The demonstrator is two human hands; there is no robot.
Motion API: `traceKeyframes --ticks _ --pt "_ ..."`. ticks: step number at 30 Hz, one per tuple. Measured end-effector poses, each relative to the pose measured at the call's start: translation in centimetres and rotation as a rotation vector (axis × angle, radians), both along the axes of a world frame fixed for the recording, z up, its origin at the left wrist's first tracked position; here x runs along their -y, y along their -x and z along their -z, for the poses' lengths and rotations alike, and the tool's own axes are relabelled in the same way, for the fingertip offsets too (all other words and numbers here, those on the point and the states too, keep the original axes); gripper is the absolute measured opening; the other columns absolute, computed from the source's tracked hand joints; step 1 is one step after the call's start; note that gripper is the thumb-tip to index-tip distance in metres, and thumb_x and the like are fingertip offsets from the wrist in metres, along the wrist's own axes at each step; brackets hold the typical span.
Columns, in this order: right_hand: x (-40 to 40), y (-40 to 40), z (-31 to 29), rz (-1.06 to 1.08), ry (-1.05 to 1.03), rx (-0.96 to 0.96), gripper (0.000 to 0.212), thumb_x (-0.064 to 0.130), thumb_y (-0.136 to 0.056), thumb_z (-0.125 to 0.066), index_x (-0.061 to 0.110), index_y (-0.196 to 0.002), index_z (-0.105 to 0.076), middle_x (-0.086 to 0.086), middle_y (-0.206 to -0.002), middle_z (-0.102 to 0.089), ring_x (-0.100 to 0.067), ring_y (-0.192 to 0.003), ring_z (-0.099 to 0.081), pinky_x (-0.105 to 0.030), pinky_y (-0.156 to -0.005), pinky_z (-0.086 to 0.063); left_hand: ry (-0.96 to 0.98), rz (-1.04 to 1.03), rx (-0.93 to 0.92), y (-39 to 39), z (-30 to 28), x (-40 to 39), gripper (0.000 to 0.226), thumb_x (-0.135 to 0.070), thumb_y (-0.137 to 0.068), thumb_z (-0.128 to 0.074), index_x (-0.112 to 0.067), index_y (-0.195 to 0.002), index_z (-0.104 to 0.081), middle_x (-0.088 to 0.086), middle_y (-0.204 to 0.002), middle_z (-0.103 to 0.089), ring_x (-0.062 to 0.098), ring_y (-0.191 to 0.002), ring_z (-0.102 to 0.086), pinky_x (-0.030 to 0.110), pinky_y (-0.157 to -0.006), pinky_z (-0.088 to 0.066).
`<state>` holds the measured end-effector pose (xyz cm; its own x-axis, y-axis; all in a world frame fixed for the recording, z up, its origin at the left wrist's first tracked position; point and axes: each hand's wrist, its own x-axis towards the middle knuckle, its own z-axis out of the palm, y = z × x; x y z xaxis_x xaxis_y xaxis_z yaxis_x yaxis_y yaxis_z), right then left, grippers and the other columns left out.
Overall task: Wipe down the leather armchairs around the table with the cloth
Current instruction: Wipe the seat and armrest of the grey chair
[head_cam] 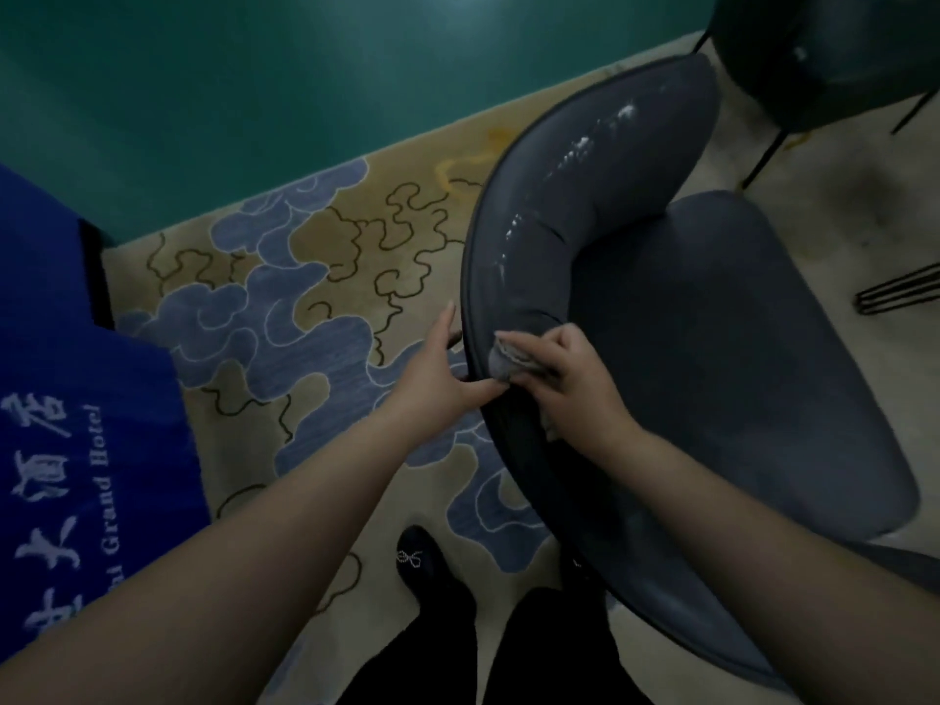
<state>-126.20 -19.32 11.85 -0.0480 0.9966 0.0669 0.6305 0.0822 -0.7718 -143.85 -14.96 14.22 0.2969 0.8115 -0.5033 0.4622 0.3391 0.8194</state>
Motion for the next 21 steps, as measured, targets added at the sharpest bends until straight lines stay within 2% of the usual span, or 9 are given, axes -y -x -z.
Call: traceKeyframes --ticks 4,8,10,13,15,17,19,21 --pt "-1.3 1.0 -0.2 0.104 -0.021 0.058 0.046 0.009 -0.082 -0.069 0.029 -0.123 -0.062 -0.002 -0.090 -0.041 -0.018 -0.087 -0.046 -0.028 -0.085 -0.045 0.002 0.112 0.045 0.3 0.1 -1.4 0.104 -0.020 -0.076 -0.080 -0.048 -0.148 -0.010 -0.015 -0.144 -0.043 0.017 -0.110 -0.062 0.043 -0.087 -0.055" --pt "-6.9 1.4 -0.2 0.168 -0.032 0.098 0.040 0.016 -0.084 -0.068 0.031 -0.120 -0.064 -0.002 -0.092 -0.040 -0.024 -0.092 -0.045 -0.033 -0.087 -0.043 -0.029 0.117 0.045 -0.1 1.2 -3.0 0.108 -0.020 -0.074 -0.082 -0.042 -0.150 -0.008 -0.010 -0.143 -0.044 0.016 -0.107 -0.064 0.042 -0.090 -0.054" --pt "-10.6 1.5 -0.2 0.194 -0.039 0.110 0.038 0.020 -0.085 -0.066 0.033 -0.121 -0.063 -0.003 -0.094 -0.040 -0.025 -0.096 -0.044 -0.036 -0.091 -0.042 -0.053 0.110 0.034 -0.5 1.6 -4.0 0.111 -0.023 -0.072 -0.083 -0.042 -0.150 -0.007 -0.012 -0.141 -0.044 0.015 -0.107 -0.062 0.042 -0.086 -0.055" --pt "-14.2 1.7 -0.1 0.238 -0.054 0.104 0.037 0.021 -0.087 -0.063 0.034 -0.122 -0.062 -0.005 -0.098 -0.042 -0.025 -0.098 -0.043 -0.040 -0.092 -0.042 -0.097 0.091 0.003 -1.0 2.0 -5.8 0.111 -0.029 -0.071 -0.083 -0.039 -0.151 -0.008 -0.015 -0.137 -0.046 -0.001 -0.105 -0.056 0.029 -0.086 -0.053" --pt "-13.8 1.5 0.0 0.259 -0.073 0.084 0.038 0.019 -0.087 -0.064 0.032 -0.123 -0.062 -0.005 -0.095 -0.042 -0.025 -0.095 -0.044 -0.040 -0.090 -0.044 -0.116 0.079 -0.006 -1.6 2.1 -7.1 0.106 -0.031 -0.070 -0.082 -0.040 -0.150 -0.013 -0.017 -0.132 -0.048 -0.006 -0.106 -0.053 0.022 -0.087 -0.049" --pt "-11.4 1.1 0.2 0.235 -0.076 0.037 0.041 0.015 -0.086 -0.065 0.030 -0.124 -0.061 -0.005 -0.093 -0.041 -0.023 -0.091 -0.046 -0.039 -0.087 -0.046 -0.114 0.092 -0.008 -1.9 2.0 -8.3 0.103 -0.032 -0.068 -0.083 -0.042 -0.147 -0.018 -0.016 -0.131 -0.049 0.002 -0.116 -0.053 0.028 -0.094 -0.049" --pt "-8.8 0.8 0.4 0.189 -0.039 -0.038 0.044 0.013 -0.085 -0.066 0.031 -0.126 -0.060 -0.003 -0.092 -0.040 -0.021 -0.086 -0.048 -0.038 -0.081 -0.050 -0.102 0.132 -0.018 -1.8 1.8 -9.1 0.109 -0.032 -0.065 -0.084 -0.041 -0.149 -0.015 -0.014 -0.135 -0.049 0.007 -0.120 -0.052 0.034 -0.097 -0.049" --pt "-8.4 0.5 0.5 0.163 -0.032 -0.028 0.045 0.013 -0.084 -0.067 0.031 -0.125 -0.061 -0.002 -0.092 -0.041 -0.021 -0.086 -0.048 -0.038 -0.077 -0.051 -0.076 0.167 -0.008 -1.6 1.8 -9.5 0.114 -0.032 -0.064 -0.085 -0.041 -0.149 -0.011 -0.017 -0.135 -0.048 0.002 -0.119 -0.052 0.028 -0.095 -0.050"
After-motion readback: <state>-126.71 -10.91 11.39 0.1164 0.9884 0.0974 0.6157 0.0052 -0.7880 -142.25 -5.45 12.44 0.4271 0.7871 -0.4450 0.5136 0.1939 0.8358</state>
